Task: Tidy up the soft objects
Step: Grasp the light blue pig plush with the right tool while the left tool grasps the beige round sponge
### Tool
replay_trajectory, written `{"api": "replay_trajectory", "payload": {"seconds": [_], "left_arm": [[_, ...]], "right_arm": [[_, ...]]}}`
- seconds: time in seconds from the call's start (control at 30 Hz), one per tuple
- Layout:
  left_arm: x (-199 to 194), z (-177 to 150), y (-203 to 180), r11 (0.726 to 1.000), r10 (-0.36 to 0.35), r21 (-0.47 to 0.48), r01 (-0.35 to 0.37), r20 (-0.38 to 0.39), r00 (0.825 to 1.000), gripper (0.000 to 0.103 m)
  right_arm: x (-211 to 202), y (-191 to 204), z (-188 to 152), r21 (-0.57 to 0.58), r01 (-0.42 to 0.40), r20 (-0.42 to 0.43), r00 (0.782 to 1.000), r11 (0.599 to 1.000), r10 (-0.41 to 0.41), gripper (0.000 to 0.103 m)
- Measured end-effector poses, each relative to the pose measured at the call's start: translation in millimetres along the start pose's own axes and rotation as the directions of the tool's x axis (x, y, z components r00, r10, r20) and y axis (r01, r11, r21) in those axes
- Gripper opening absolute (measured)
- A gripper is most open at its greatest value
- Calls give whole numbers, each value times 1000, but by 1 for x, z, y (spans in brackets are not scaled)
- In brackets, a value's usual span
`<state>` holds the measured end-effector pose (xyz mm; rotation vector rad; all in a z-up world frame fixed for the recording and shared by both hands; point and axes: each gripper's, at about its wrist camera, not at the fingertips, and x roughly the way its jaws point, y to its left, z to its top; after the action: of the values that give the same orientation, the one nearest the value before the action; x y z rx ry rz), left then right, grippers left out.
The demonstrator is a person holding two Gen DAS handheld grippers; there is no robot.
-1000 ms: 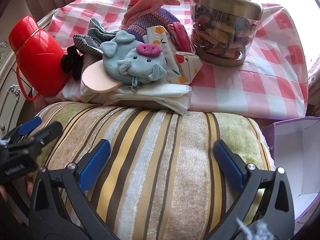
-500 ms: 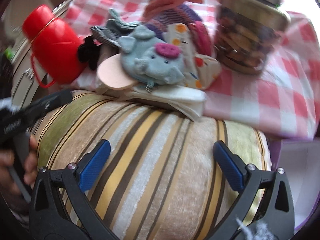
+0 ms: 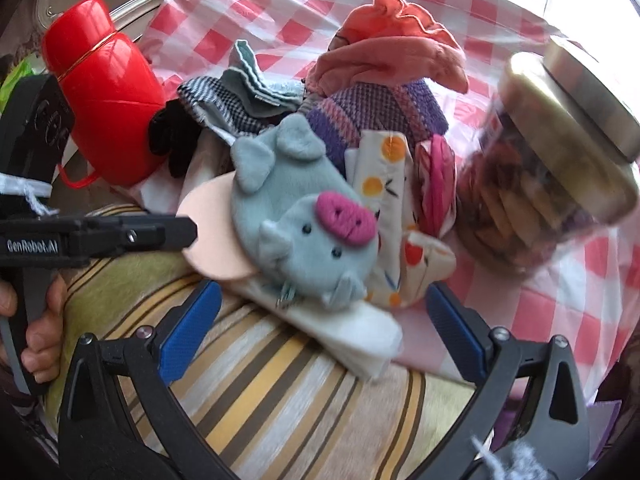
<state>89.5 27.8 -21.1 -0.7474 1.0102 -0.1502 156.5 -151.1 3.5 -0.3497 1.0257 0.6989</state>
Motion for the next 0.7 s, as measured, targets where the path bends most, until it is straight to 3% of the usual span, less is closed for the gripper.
{"api": "replay_trajectory", "payload": {"seconds": [0.27,0.33,0.37,0.43,0.5,0.7], "left_arm": [[12,2,4,998,-57,-21,57,-6,998,20],[12,1,6,997,-69,-24,69,-4,998,19],[11,1,6,997,-73,-22,73,-1,997,18],[8,0,5,997,-79,-15,79,7,997,16],[3,-1,5,996,-84,-6,84,20,996,14],[-16,-7,-4,996,-91,33,89,87,992,8]], "right_arm": [[22,-7,17,33,-51,-12,999,998,51,87],[26,-7,19,43,-64,-23,998,997,65,80],[30,-7,21,47,-77,-30,996,996,79,68],[30,-6,20,54,-89,-29,995,995,91,63],[24,-7,17,66,-98,-19,995,993,99,50],[-1,-20,-1,132,-154,24,988,979,152,37]]}}
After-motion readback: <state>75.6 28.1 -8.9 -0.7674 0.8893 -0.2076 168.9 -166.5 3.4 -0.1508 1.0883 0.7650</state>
